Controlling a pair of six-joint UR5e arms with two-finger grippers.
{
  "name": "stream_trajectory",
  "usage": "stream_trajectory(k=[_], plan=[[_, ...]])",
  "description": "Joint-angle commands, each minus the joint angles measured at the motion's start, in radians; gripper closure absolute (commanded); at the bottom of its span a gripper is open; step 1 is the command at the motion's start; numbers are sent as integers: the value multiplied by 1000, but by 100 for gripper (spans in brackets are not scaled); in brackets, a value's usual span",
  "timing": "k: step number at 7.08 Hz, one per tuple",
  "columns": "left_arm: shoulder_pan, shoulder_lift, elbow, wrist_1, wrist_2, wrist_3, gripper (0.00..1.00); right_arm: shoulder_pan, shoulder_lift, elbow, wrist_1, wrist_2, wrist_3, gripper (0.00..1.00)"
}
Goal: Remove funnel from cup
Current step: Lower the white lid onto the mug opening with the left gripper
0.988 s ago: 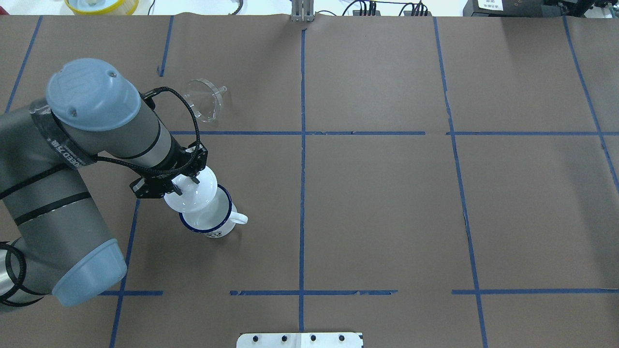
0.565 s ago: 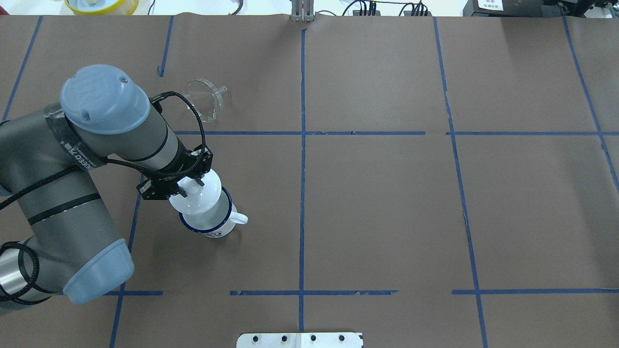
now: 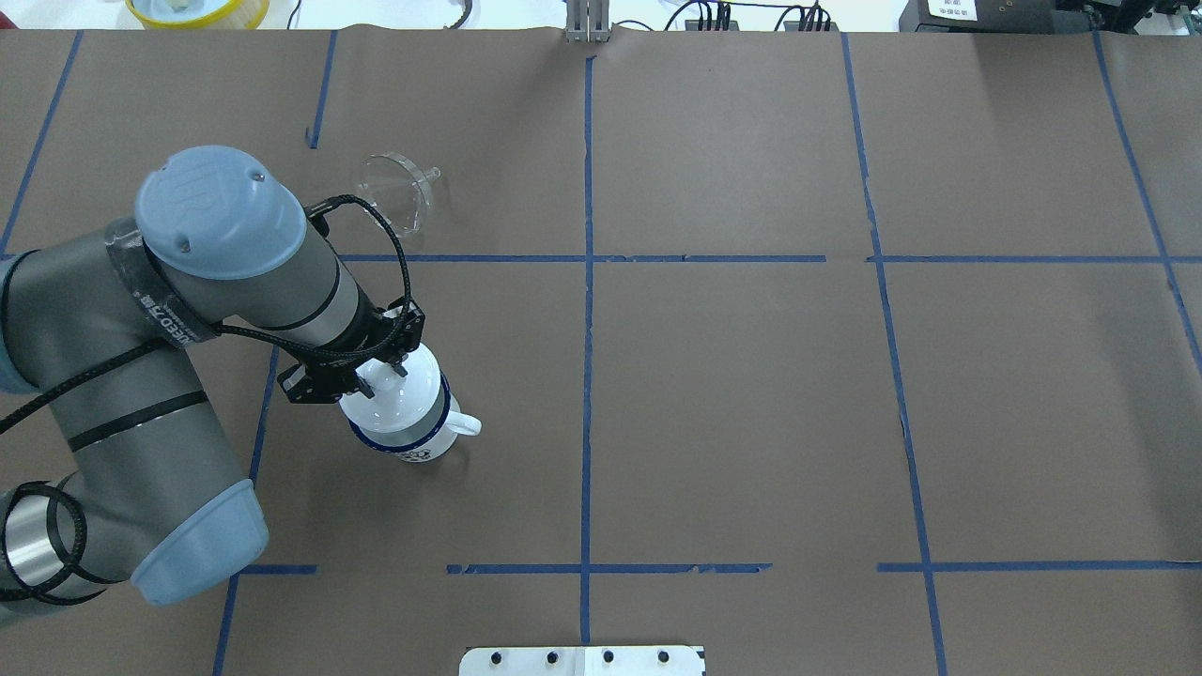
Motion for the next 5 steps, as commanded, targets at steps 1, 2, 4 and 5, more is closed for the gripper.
stream_trajectory(k=[1, 2, 4, 5], plan=[[2, 1, -1, 0, -9, -1, 100, 0, 0, 0, 0, 0, 0, 0], [2, 2, 0, 0, -9, -1, 100, 0, 0, 0, 0, 0, 0, 0], [2, 2, 5, -1, -9, 4, 100, 0, 0, 0, 0, 0, 0, 0], [2, 3, 6, -1, -9, 9, 100, 0, 0, -1, 0, 0, 0, 0]])
